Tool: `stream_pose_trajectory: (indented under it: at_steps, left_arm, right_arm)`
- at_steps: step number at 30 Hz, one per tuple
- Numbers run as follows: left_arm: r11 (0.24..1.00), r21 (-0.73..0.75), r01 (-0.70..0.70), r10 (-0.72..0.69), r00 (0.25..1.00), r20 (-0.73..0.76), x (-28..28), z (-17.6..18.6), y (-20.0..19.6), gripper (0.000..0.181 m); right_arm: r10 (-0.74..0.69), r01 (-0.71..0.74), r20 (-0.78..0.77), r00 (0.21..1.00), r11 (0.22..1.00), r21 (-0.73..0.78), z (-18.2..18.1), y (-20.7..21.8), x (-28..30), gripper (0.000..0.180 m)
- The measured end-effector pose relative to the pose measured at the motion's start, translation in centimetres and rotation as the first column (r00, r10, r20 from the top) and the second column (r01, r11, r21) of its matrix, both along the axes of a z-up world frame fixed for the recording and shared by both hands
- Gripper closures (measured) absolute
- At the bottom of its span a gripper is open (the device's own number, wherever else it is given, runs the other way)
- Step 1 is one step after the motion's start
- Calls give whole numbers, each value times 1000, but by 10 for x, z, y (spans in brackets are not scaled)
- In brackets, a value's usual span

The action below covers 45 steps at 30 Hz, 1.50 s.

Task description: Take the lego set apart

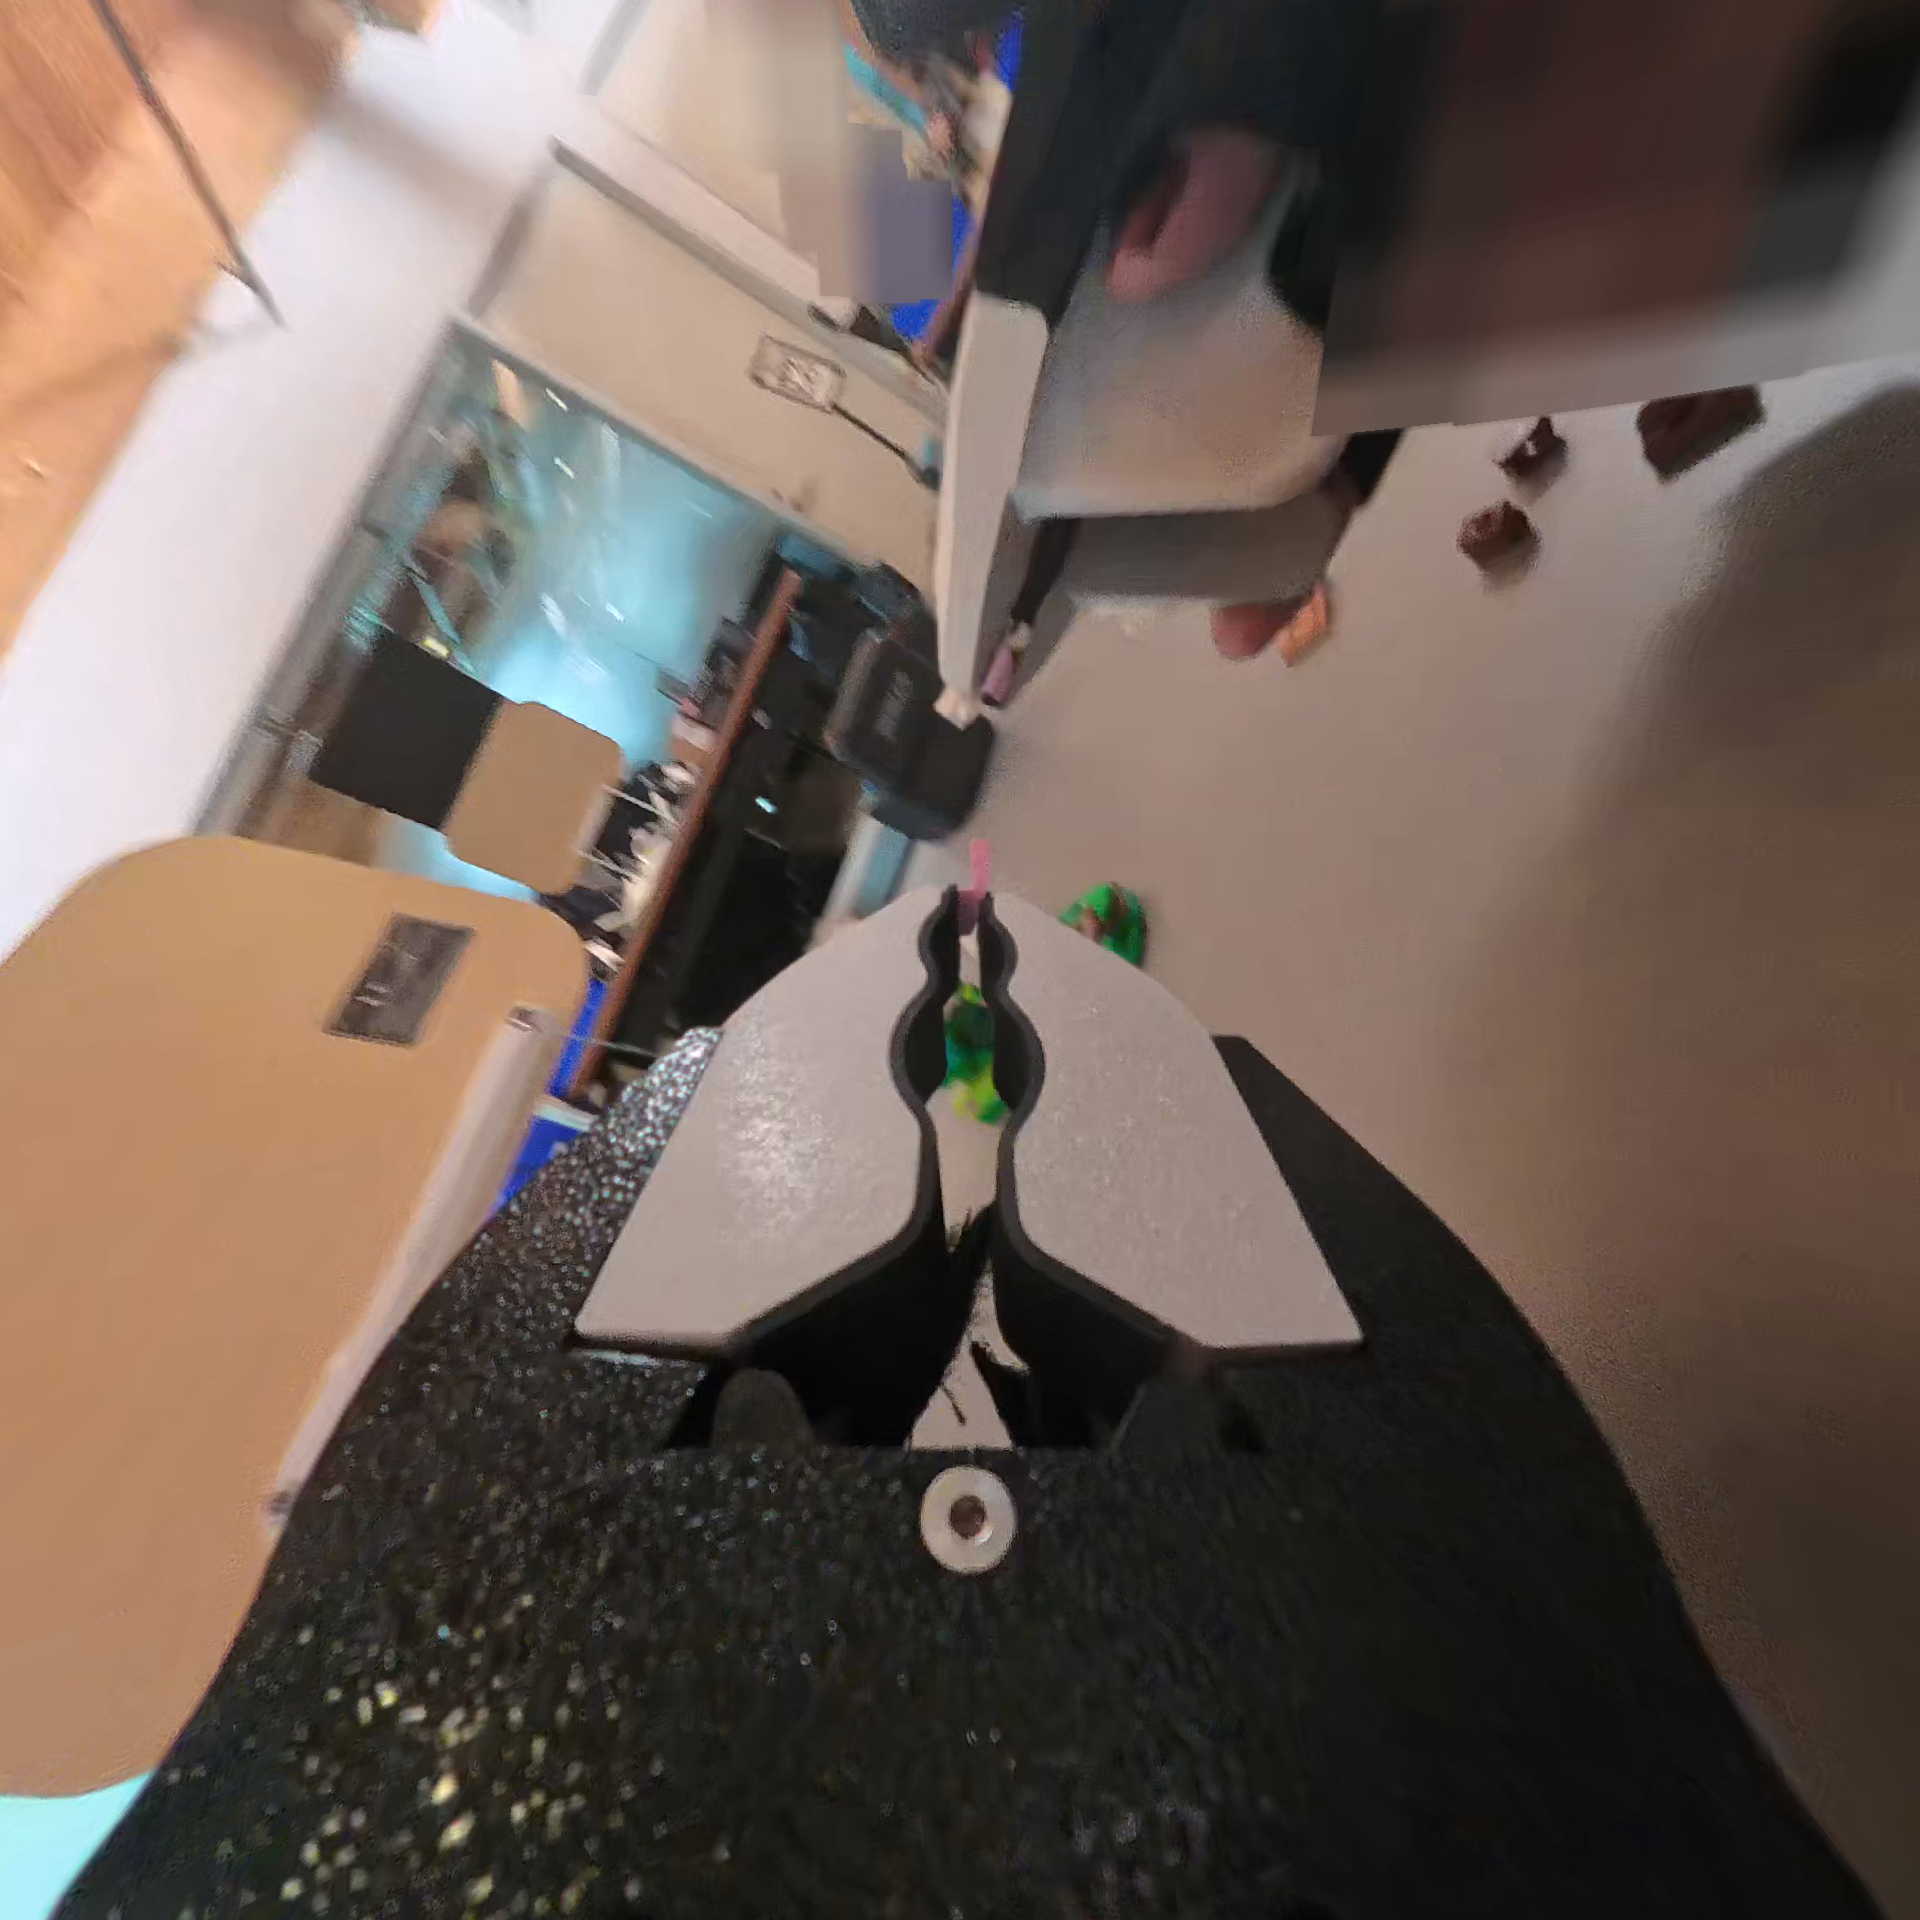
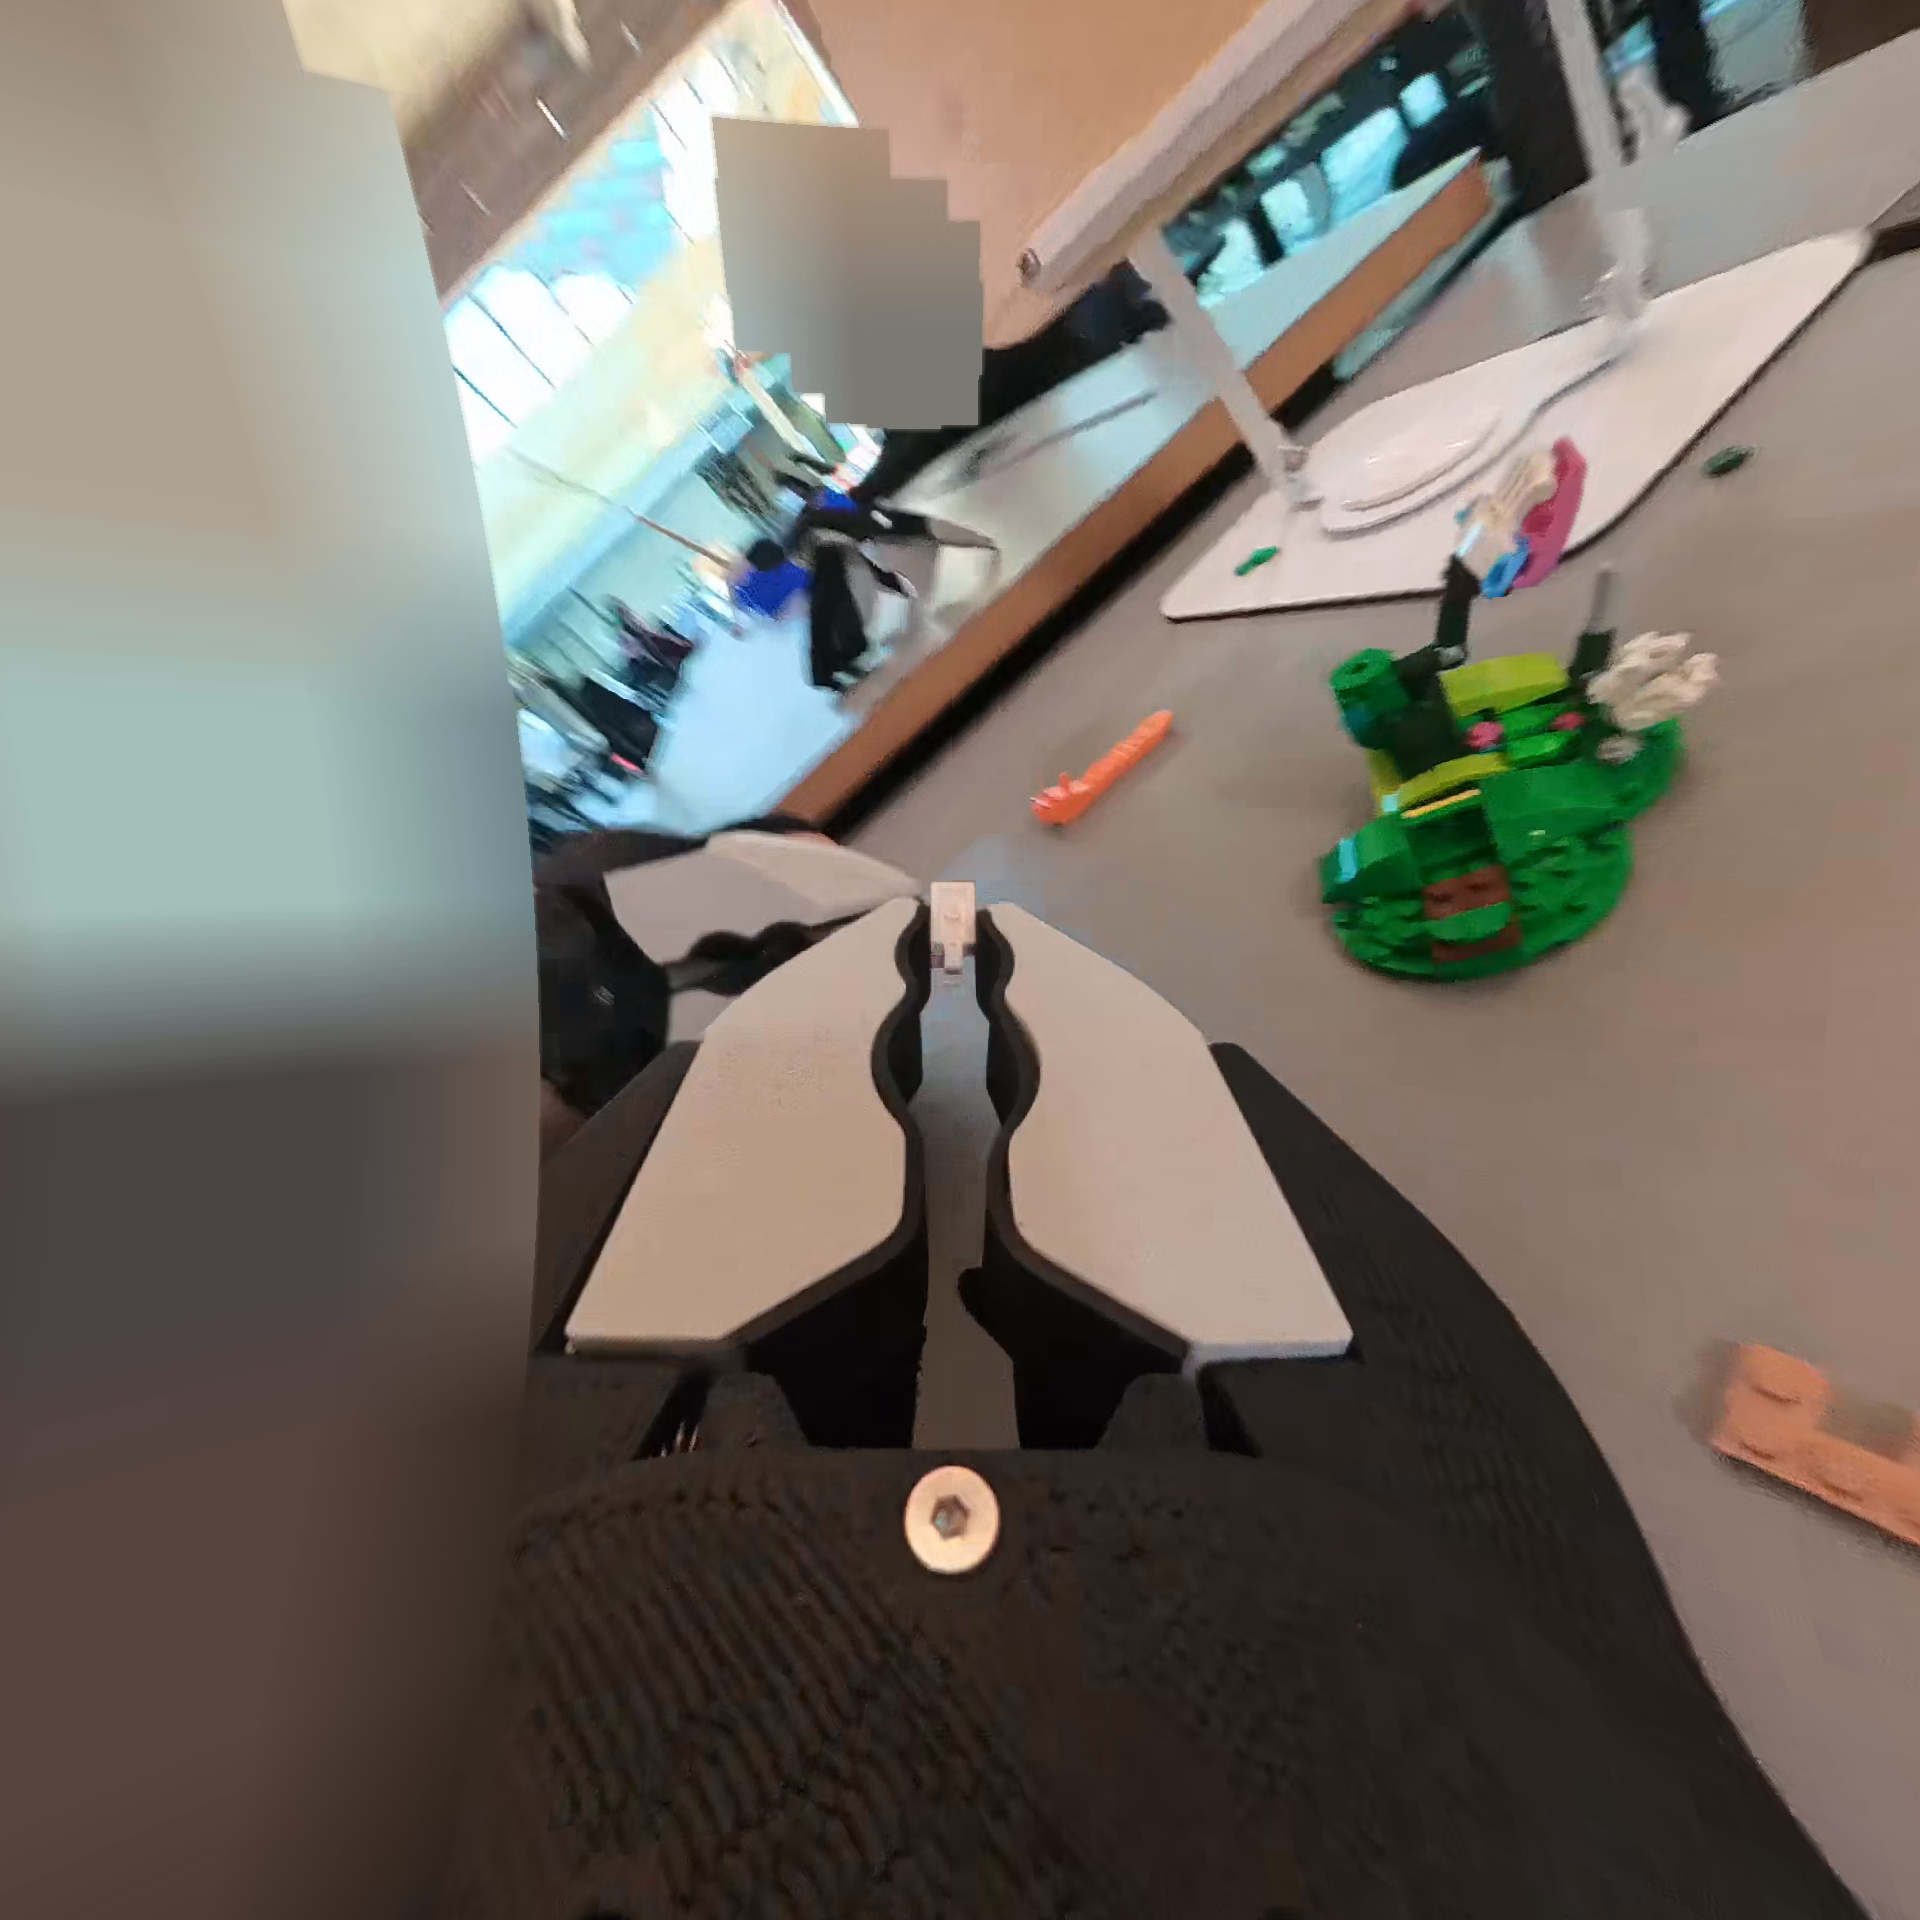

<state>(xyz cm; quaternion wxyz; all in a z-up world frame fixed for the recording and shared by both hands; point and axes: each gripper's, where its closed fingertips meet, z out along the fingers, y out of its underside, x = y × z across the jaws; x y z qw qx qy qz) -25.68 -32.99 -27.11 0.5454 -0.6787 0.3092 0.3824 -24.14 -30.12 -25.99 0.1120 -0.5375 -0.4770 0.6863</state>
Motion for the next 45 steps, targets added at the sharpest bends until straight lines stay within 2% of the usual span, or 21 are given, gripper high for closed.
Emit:
stream_pose_trajectory:
  at_steps: [1,3,5,7,9,11,12,14,15,19,22,24,26,32,35,37,39,42,43,44,45]
  left_arm:
    - [997,-74,-19,22,999,40,-5,-12,2,178]
    - [972,-235,-12,53,985,167,-9,-41,3,177]
    - [961,-273,43,43,952,303,-4,-50,3,177]
    - [951,-298,85,50,906,421,-1,-54,2,177]
    - [957,-268,114,26,883,468,1,-48,1,177]
    - [953,-247,176,-12,836,549,10,-43,2,177]
    - [954,-212,210,-34,782,623,20,-38,7,177]
    - [931,-163,327,-99,655,749,56,-23,23,177]
    - [920,-152,361,-127,643,756,73,-16,33,177]
    - [885,-210,416,-159,693,704,120,-17,75,176]
    - [870,-276,409,-139,740,659,140,-33,102,175]
    - [844,-377,382,-76,781,620,146,-51,114,168]
    - [815,-445,372,-27,791,612,151,-65,121,162]
    - [821,-447,355,-8,790,613,156,-64,129,152]
    - [855,-364,371,-106,810,577,159,-44,126,150]
    - [844,-274,462,-215,758,616,174,-22,114,150]
    - [813,-228,535,-244,670,701,184,-7,99,146]
    - [798,-198,570,-251,612,751,183,5,80,143]
    - [794,-191,577,-251,598,761,182,6,72,143]
    - [793,-187,579,-244,584,774,181,6,65,143]
    - [793,-177,583,-238,564,791,181,7,57,143]
  right_arm:
    - [-29,29,2,1000,994,103,-5,-1,-2,174]
    - [-69,71,-18,997,945,318,-14,-5,-5,174]
    - [-67,76,-36,997,879,471,-21,-10,-5,174]
    - [-47,70,-57,997,834,548,-22,-13,-4,174]
    - [-52,95,-90,995,806,584,-16,-8,-3,173]
    - [-116,187,-152,982,742,644,1,15,3,173]
    - [-167,267,-212,963,691,672,18,32,9,173]
    - [-282,440,-338,898,589,678,54,69,31,174]
    - [-336,508,-381,861,559,656,68,86,45,174]
    - [-448,601,-402,799,554,576,88,124,95,174]
    - [-466,575,-349,813,549,607,72,131,119,174]
    - [-461,539,-310,831,535,650,56,132,131,174]
    - [-463,509,-276,842,515,690,40,135,141,174]
    - [-354,398,-225,908,557,729,12,122,160,173]
    - [-234,318,-220,947,571,757,2,103,166,173]
    - [-169,308,-257,951,548,778,3,92,170,173]
    - [-99,296,-288,953,521,801,4,79,173,173]
    - [2,274,-311,950,466,841,1,59,174,174]
    - [25,301,-344,939,424,854,3,52,172,174]
    - [55,365,-407,912,345,864,8,45,170,174]
    - [99,462,-493,865,226,857,17,38,169,174]
